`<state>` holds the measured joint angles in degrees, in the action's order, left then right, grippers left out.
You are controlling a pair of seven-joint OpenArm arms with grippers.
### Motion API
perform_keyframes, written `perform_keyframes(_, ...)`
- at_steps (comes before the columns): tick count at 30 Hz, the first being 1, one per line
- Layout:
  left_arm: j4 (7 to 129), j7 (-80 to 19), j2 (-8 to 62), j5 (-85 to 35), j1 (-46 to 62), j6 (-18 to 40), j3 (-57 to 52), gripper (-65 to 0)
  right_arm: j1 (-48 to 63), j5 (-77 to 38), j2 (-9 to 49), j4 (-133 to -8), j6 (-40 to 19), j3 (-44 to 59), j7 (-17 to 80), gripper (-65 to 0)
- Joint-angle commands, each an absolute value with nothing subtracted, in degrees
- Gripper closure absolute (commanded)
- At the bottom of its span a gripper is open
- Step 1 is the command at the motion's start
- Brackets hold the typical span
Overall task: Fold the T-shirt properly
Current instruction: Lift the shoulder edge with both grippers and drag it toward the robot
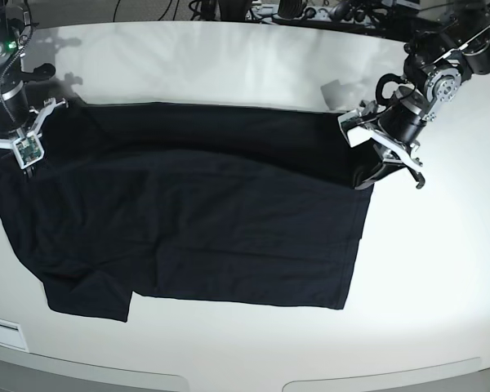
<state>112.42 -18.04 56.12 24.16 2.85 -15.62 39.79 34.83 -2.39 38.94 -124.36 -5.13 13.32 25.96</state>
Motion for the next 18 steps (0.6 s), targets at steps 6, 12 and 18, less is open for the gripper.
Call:
perform_keyframes(6, 113.12, -18.04, 55.57, 16.38, 2.07, -26.28, 39.31, -19.7, 32.69, -1.80, 39.97, -124.97, 1.91, 13.93, 24.67, -36.0)
perform_keyframes(12, 113.12, -18.00, 55.07, 15.59, 2.15, -29.04, 39.31, 0.0, 32.69, -7.88, 39.81, -124.97, 2.39, 13.93, 25.28, -6.7)
perform_keyframes(18, 112.62, -17.76, 53.25, 11.70, 0.84, -21.89, 39.29, 0.0, 32.12, -13.56, 39.66, -123.55, -1.30, 13.87, 25.45, 0.0)
